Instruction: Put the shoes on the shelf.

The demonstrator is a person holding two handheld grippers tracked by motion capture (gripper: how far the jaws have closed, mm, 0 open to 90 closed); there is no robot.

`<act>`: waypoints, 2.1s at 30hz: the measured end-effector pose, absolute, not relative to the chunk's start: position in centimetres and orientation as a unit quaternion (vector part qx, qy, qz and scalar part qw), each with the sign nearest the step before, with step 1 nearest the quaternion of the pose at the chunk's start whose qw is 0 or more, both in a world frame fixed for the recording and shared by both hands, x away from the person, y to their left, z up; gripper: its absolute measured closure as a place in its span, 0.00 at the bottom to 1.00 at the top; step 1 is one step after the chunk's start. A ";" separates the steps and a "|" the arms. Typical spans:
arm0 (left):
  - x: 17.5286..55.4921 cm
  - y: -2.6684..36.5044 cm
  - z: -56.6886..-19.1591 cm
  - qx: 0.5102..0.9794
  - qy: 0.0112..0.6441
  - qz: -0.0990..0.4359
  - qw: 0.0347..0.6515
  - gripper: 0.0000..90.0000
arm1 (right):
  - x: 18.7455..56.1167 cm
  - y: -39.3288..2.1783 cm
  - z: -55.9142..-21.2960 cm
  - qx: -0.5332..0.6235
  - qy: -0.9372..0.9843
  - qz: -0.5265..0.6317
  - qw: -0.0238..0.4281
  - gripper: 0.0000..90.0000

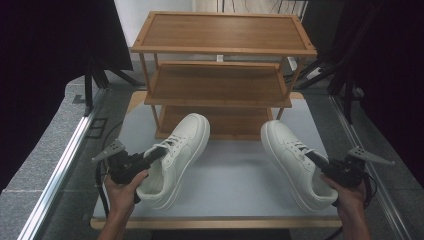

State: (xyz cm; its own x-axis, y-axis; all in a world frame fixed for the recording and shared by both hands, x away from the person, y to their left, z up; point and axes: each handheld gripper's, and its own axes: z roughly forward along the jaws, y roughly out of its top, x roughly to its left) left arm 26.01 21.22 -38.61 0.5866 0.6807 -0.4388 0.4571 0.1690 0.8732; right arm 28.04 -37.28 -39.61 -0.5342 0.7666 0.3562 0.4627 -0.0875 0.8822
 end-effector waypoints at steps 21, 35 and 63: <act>27.1 20.0 -37.1 0.636 0.437 0.087 0.630 0.91 | 27.9 -36.3 -38.2 0.460 0.639 0.599 0.141 0.94; 27.6 20.3 -35.1 0.627 0.428 0.091 0.645 0.91 | 28.9 -34.3 -37.0 0.449 0.632 0.616 0.143 0.93; 30.7 20.0 -32.9 0.615 0.432 0.099 0.652 0.91 | 31.7 -31.6 -33.1 0.450 0.629 0.612 0.168 0.94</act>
State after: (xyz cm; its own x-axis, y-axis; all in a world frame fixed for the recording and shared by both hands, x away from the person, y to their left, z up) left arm 30.72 19.99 -32.89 0.6074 0.6605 -0.4413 0.4019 0.2237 0.8879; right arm 31.69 -31.63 -33.12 -0.5390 0.7713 0.3384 0.3591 -0.1529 0.9207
